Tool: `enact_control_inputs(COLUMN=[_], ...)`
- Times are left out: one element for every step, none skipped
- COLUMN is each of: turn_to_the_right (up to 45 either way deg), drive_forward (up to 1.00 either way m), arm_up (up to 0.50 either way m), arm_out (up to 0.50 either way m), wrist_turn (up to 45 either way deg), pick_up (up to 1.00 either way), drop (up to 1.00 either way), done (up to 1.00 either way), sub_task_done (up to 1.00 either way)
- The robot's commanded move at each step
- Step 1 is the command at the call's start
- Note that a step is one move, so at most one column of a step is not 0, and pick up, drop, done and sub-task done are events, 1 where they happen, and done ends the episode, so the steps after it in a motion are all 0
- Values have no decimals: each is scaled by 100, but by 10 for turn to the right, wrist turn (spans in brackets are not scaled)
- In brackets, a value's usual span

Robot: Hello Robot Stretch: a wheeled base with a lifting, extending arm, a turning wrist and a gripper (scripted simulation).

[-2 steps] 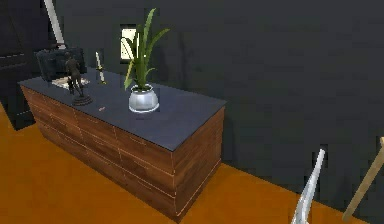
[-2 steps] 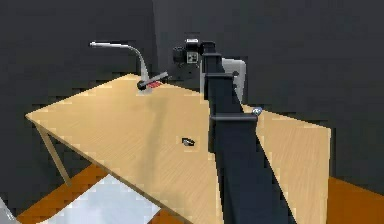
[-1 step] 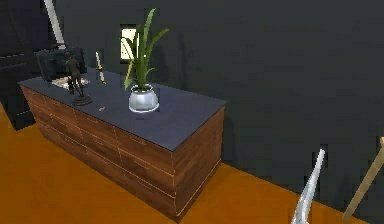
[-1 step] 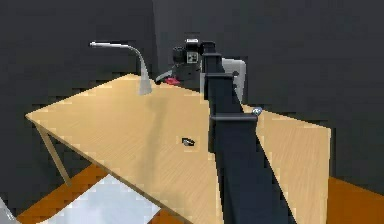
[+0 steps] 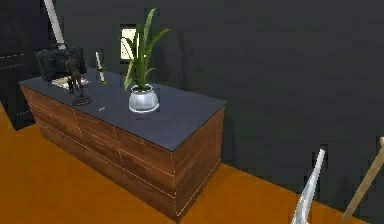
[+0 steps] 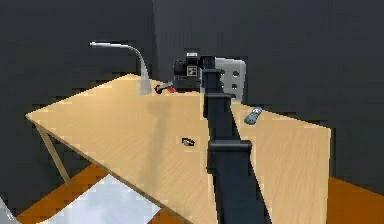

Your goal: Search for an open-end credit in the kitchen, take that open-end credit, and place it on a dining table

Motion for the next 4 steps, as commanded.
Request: enact_control_inputs(turn_to_the_right=[0,0,0,0], drive_forward=[0,0,0,0], arm_up=[-32,0,4,0], arm_out=[0,0,0,-8], wrist_turn=[0,0,0,0], pick_up=[0,0,0,0], drop=[0,100,0,0], done=[0,0,0,0], sub_task_done=[0,0,0,0])
